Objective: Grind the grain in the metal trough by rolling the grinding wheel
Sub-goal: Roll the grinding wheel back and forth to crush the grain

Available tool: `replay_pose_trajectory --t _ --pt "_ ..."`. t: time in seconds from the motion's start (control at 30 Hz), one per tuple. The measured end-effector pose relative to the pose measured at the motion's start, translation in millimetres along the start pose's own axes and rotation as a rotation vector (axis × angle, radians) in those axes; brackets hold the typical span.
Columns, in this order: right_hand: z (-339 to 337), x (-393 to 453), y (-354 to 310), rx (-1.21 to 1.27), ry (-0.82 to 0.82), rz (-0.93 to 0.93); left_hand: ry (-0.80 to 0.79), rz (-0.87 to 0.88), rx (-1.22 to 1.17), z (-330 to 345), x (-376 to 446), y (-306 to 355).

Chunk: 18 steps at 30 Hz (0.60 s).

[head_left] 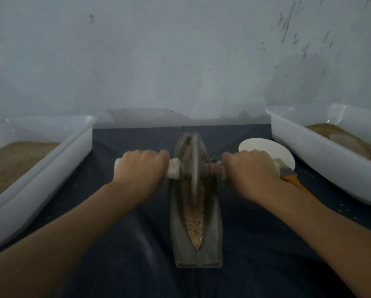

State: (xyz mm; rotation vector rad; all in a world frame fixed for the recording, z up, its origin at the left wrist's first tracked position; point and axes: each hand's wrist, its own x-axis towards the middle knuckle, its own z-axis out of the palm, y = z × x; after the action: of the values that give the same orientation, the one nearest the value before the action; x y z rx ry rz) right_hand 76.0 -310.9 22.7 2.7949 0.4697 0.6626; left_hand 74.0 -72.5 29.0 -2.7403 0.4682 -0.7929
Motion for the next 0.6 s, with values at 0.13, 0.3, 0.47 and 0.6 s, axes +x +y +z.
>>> replay_pose_trajectory --t 0.13,0.3,0.47,0.6 --pt "-20.2 -40.7 -2.8 0.012 0.018 -0.075 0.09 0.121 -0.061 -23.4 -47.0 -0.1" --pt "-12.2 -14.3 -6.8 -0.077 0.063 -0.036 0.036 0.006 -0.04 -2.1 -35.7 1.5" --pt "21.8 41.9 2.7 -0.05 0.066 0.087 0.101 -0.102 0.084 22.2 20.9 2.4" --pt "22.3 30.6 3.7 -0.01 0.069 0.079 0.018 -0.042 0.055 15.8 28.2 1.3"
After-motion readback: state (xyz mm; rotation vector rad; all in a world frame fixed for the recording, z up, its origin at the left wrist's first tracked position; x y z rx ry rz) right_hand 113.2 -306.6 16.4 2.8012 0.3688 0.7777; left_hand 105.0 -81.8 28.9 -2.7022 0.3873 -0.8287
